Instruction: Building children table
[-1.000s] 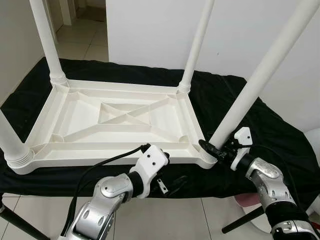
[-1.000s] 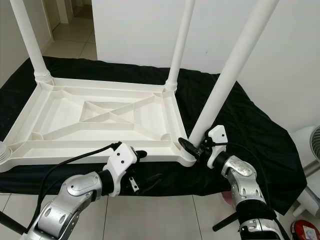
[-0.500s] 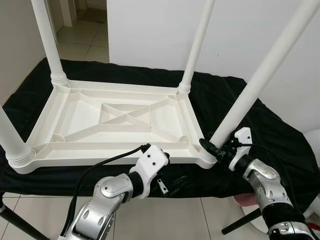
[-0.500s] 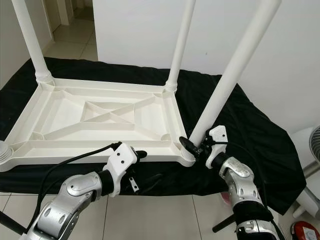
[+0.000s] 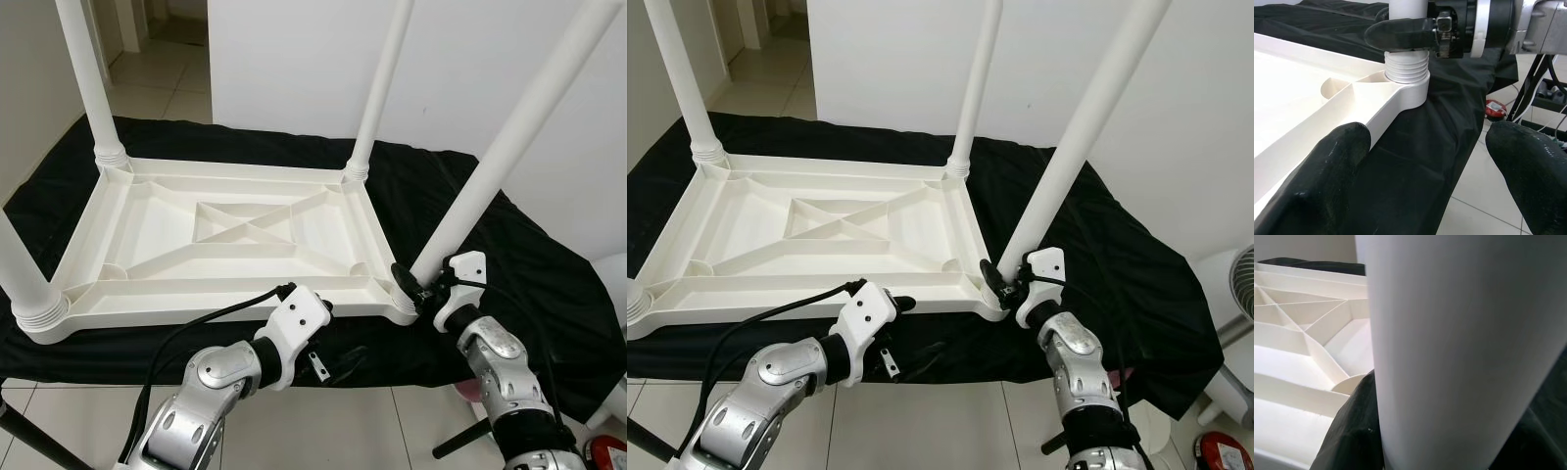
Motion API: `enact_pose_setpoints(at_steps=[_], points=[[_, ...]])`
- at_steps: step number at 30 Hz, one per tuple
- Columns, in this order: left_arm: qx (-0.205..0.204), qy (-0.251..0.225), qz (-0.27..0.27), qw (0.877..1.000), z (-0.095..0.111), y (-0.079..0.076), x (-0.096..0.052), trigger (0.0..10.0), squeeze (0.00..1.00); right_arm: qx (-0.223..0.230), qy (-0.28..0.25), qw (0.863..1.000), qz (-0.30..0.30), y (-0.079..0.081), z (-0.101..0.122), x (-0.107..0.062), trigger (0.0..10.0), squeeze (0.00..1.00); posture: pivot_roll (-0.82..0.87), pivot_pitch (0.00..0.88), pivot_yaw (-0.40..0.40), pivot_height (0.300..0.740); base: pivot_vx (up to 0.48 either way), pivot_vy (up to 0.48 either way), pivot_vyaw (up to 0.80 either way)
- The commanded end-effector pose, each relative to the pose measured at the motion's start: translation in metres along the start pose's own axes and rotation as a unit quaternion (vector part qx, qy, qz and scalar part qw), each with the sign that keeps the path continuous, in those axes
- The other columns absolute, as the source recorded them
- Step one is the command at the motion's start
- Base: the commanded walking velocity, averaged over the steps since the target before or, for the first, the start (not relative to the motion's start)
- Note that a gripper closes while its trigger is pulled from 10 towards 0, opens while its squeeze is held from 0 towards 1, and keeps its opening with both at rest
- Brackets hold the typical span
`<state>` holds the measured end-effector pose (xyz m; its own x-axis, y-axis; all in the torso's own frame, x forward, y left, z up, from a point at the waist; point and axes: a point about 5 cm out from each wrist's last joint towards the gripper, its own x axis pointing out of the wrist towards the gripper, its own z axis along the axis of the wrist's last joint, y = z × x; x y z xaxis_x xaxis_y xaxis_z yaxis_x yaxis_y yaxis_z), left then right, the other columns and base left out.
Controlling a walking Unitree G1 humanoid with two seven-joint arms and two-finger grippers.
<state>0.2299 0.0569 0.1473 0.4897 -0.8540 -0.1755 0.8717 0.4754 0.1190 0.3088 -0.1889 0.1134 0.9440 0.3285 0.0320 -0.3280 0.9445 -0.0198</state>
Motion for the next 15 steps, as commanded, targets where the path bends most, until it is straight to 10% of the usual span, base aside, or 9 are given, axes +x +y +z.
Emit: enact_pose_setpoints(at_steps=[1, 15], points=[[0.0, -0.004, 0.02, 1.0, 0.002, -0.001, 0.001, 10.0, 0.0, 0.011, 0.044, 0.999, -0.027, 0.004, -0.017, -0.005, 10.0, 0.0, 0.02, 0.0, -0.116, 0.74, 0.0, 0.0, 0.0], [0.004, -0.011, 0.017, 1.0, 0.003, -0.001, 0.004, 10.0, 0.0, 0.069, 0.059, 0.974, -0.207, 0.042, -0.017, -0.004, 10.0, 0.0, 0.02, 0.0, -0.121, 0.74, 0.0, 0.0, 0.0]])
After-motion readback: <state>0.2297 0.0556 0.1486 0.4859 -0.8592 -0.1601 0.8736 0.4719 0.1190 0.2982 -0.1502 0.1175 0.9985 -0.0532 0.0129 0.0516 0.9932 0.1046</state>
